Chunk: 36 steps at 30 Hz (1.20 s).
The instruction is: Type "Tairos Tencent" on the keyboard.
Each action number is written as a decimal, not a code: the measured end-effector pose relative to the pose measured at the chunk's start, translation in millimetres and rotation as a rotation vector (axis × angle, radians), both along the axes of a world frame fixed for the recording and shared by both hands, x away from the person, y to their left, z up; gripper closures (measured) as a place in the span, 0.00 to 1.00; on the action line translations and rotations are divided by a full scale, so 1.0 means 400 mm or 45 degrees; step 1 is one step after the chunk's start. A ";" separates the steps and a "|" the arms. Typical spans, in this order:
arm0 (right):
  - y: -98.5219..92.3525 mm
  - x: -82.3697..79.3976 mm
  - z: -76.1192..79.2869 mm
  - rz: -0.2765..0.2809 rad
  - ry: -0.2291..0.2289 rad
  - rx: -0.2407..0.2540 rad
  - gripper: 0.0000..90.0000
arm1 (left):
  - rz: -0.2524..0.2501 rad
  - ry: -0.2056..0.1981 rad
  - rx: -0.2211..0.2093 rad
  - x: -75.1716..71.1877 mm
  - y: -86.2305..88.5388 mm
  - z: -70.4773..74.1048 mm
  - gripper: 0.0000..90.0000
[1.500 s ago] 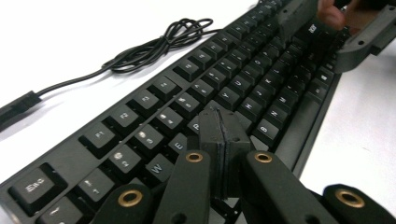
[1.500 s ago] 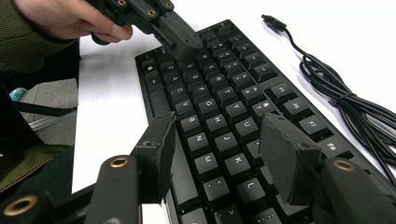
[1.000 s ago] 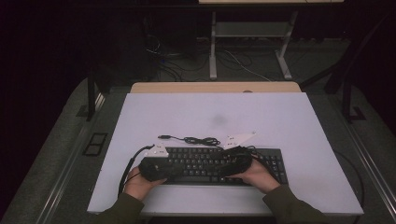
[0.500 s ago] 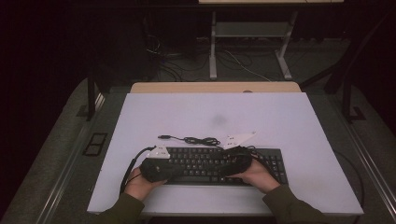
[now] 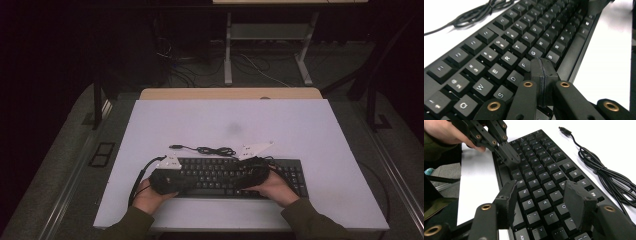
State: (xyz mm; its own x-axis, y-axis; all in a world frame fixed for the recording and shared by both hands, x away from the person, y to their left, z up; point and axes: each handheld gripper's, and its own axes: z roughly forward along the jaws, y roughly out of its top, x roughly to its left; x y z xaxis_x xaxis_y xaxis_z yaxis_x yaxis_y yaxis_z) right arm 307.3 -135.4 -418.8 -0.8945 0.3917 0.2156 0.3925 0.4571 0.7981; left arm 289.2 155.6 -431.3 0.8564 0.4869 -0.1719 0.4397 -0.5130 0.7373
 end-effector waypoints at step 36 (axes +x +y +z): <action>0.002 0.001 -0.002 0.008 0.004 0.003 0.49 | 0.105 -0.065 -0.040 0.033 0.027 0.035 0.62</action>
